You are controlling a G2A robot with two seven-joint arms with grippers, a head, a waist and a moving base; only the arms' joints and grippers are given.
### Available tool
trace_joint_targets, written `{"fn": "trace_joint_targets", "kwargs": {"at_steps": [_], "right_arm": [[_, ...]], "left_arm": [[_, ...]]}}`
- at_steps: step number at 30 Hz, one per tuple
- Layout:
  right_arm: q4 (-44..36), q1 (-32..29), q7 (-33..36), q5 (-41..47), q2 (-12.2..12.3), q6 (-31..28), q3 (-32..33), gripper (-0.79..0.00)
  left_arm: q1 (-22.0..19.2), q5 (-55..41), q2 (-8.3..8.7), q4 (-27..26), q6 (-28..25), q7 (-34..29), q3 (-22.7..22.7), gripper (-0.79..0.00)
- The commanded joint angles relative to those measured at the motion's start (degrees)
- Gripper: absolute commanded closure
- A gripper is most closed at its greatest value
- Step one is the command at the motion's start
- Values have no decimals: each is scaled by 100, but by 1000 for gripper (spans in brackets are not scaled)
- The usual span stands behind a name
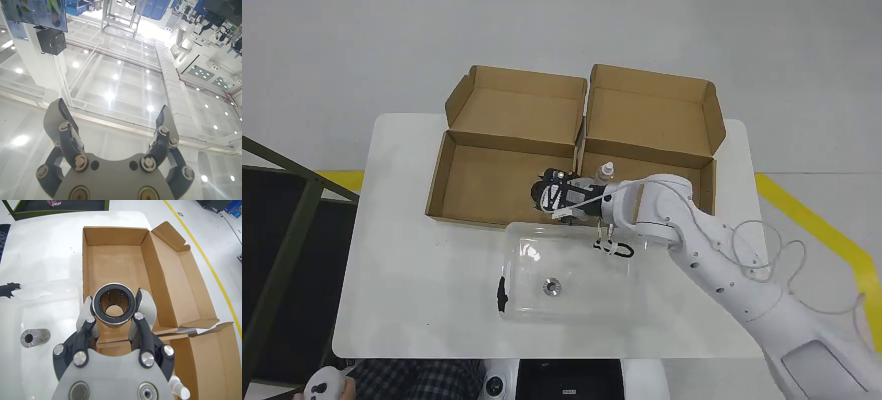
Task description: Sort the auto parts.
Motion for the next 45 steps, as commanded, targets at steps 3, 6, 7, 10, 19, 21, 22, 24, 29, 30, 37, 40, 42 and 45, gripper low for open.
{"fn": "trace_joint_targets", "kwargs": {"at_steps": [3, 6, 7, 10, 19, 21, 22, 24, 29, 30, 37, 40, 42, 45], "right_arm": [[344, 202, 114, 123, -138, 54, -228, 0], [630, 369, 211, 195, -251, 73, -396, 0], [713, 421, 226, 235, -288, 66, -441, 0], [951, 556, 277, 300, -386, 67, -553, 0], [1477, 795, 385, 370, -619, 85, -771, -37], [1555, 836, 404, 351, -658, 69, -800, -83], [1585, 849, 408, 343, -675, 68, -810, -126], [1634, 864, 426, 315, -703, 65, -823, -191], [1709, 849, 454, 261, -743, 24, -812, -280], [1723, 842, 463, 249, -747, 2, -806, -283], [1689, 747, 503, 174, -745, -77, -707, -323], [1646, 715, 506, 146, -731, -107, -625, -437], [1613, 687, 521, 120, -721, -121, -575, -459], [1555, 649, 527, 115, -705, -176, -495, -523]], "left_arm": [[0, 0, 0, 0, 0, 0, 0, -785], [0, 0, 0, 0, 0, 0, 0, -785], [0, 0, 0, 0, 0, 0, 0, -785], [0, 0, 0, 0, 0, 0, 0, -785], [0, 0, 0, 0, 0, 0, 0, -785], [0, 0, 0, 0, 0, 0, 0, -785], [0, 0, 0, 0, 0, 0, 0, -785], [0, 0, 0, 0, 0, 0, 0, -785], [0, 0, 0, 0, 0, 0, 0, -785], [0, 0, 0, 0, 0, 0, 0, -785], [0, 0, 0, 0, 0, 0, 0, -785], [0, 0, 0, 0, 0, 0, 0, -785], [0, 0, 0, 0, 0, 0, 0, -785], [0, 0, 0, 0, 0, 0, 0, -785]]}}
